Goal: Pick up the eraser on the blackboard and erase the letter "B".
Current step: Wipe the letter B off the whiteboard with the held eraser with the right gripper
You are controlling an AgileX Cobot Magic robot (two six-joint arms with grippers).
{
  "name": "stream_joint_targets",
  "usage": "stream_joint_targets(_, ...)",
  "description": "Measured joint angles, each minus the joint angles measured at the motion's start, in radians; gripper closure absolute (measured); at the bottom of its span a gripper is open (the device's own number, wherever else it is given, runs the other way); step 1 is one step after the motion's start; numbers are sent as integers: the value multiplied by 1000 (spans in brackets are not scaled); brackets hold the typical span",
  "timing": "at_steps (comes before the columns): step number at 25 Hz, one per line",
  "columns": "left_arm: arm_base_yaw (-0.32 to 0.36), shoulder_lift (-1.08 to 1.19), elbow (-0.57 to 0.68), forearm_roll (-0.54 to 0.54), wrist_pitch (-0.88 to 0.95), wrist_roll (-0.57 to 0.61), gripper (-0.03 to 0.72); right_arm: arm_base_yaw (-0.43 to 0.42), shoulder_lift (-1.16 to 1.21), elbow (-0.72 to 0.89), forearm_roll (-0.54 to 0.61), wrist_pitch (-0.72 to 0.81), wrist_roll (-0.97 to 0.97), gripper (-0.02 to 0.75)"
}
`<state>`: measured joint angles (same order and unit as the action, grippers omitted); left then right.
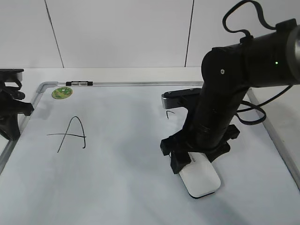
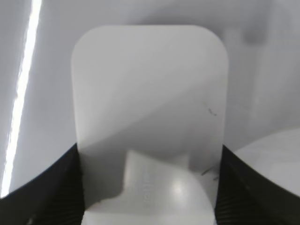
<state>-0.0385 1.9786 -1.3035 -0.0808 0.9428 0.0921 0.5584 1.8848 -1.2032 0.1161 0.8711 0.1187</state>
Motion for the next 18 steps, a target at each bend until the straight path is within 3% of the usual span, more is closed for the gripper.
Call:
stream_joint_targets(10, 0, 0, 0, 0, 2, 0, 669, 0, -2, 16, 9, -221, 75, 218)
stream_joint_targets(18, 0, 0, 0, 4, 2, 0, 669, 0, 55, 1, 10, -245, 95, 218)
